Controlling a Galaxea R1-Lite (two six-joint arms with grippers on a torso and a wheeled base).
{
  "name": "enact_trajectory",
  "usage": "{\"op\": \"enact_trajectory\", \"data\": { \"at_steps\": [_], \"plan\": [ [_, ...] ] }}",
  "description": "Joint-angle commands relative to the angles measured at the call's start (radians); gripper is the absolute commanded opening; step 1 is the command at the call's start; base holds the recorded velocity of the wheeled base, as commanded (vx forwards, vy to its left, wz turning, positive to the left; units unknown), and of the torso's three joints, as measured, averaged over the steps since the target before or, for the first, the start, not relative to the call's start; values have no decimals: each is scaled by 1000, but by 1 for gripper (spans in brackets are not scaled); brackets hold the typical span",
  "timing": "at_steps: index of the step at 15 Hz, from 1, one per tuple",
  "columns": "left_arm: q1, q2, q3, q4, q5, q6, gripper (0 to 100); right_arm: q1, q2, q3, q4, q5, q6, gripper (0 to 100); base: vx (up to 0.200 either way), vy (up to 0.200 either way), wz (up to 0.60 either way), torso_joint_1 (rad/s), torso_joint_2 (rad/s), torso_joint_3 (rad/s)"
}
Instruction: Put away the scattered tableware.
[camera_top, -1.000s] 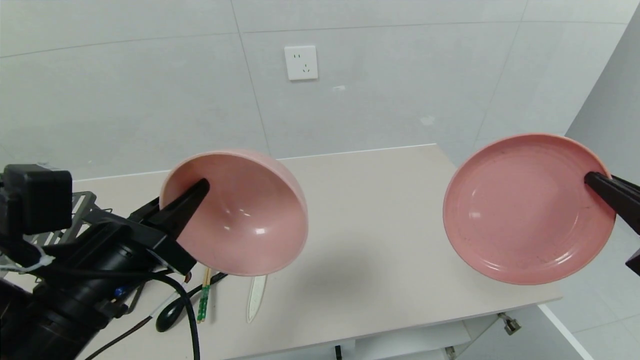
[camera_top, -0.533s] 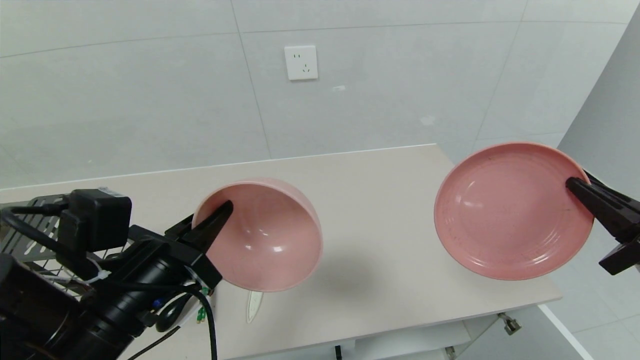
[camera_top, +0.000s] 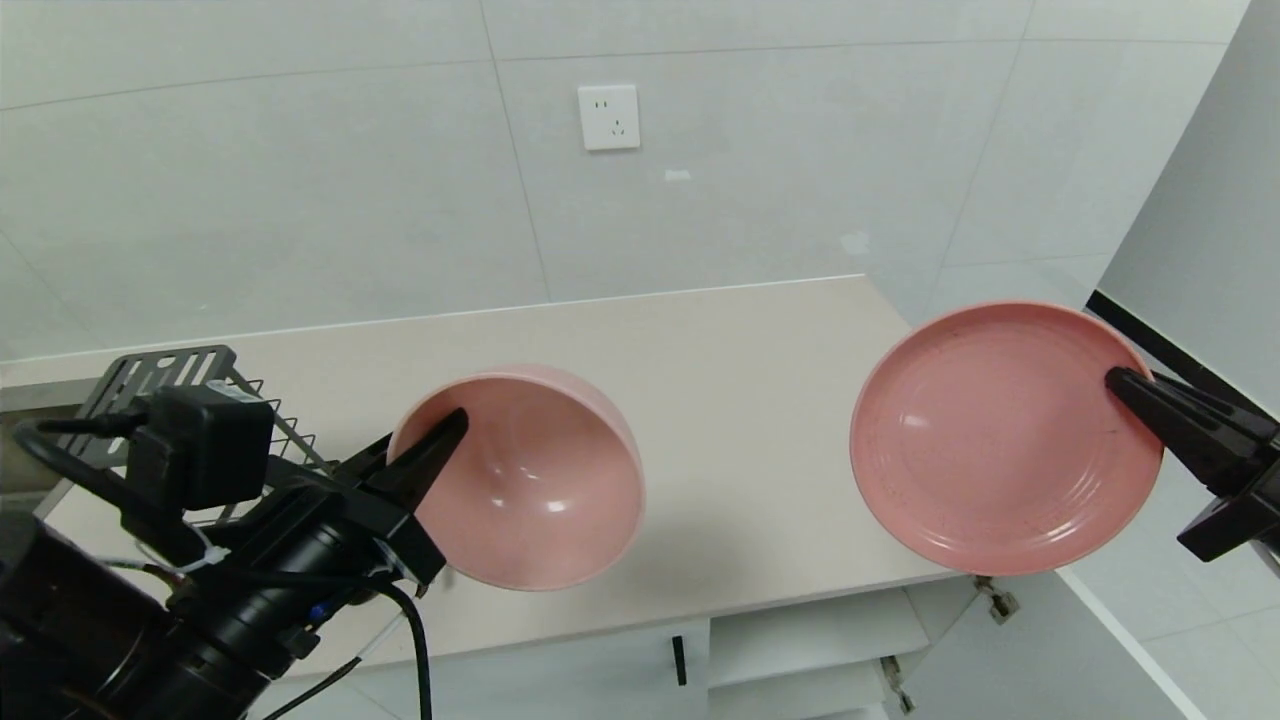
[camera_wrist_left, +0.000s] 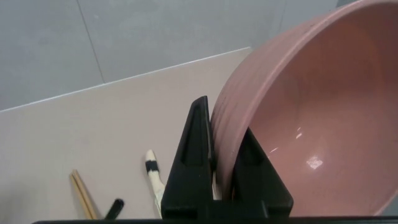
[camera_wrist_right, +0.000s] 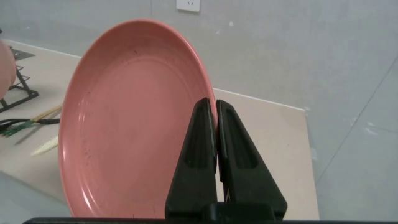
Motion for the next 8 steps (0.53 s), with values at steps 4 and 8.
{"op": "enact_trajectory", "data": {
  "at_steps": [4, 8],
  "plan": [
    [0, -12, 25, -1, 1, 0, 0, 0, -2, -1, -2, 1, 0, 0, 0, -50, 0, -2, -1, 1],
    [0, -29, 45, -1, 1, -4, 0, 0, -2, -1, 0, 1, -8, 0, 0, -100, 0, 0, -7, 5]
  ]
}}
